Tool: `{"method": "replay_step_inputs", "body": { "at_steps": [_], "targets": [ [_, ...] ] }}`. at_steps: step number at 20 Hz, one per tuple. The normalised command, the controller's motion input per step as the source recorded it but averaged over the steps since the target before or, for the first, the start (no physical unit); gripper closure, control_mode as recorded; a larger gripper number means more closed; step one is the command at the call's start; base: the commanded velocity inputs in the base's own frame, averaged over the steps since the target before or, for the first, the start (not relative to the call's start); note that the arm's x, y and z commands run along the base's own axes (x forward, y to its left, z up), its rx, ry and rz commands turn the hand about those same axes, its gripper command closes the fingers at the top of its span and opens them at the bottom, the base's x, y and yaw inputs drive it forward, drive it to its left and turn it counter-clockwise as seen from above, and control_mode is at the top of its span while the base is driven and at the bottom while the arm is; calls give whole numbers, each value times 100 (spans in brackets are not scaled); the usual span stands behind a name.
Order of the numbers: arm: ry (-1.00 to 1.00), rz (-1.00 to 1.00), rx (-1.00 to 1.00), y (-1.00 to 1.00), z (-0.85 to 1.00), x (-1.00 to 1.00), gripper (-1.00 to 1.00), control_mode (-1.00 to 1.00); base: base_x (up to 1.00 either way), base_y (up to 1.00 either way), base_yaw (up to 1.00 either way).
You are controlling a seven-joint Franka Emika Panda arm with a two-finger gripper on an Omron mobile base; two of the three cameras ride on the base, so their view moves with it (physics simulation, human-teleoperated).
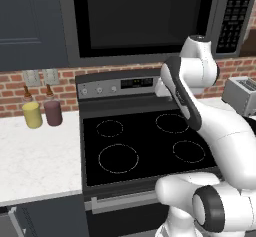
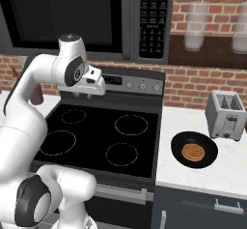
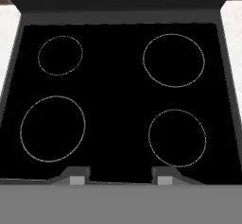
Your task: Open the microwave, place the bowl with waffle inside the microwave, then close the microwave door and turn it on.
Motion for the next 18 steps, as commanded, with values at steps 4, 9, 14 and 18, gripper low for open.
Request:
{"method": "replay_step_inputs", "body": {
  "at_steps": [4,9,14,18],
  "targets": [
    [-11,0,0,-7,1,-24,-100,-100,0,0,0],
    [-80,1,0,-63,31,-53,-100,-100,0,0,0],
    [-87,7,0,-94,58,4,-100,-100,0,0,0],
    [-57,3,1,-59,80,44,-100,-100,0,0,0]
  ]
}}
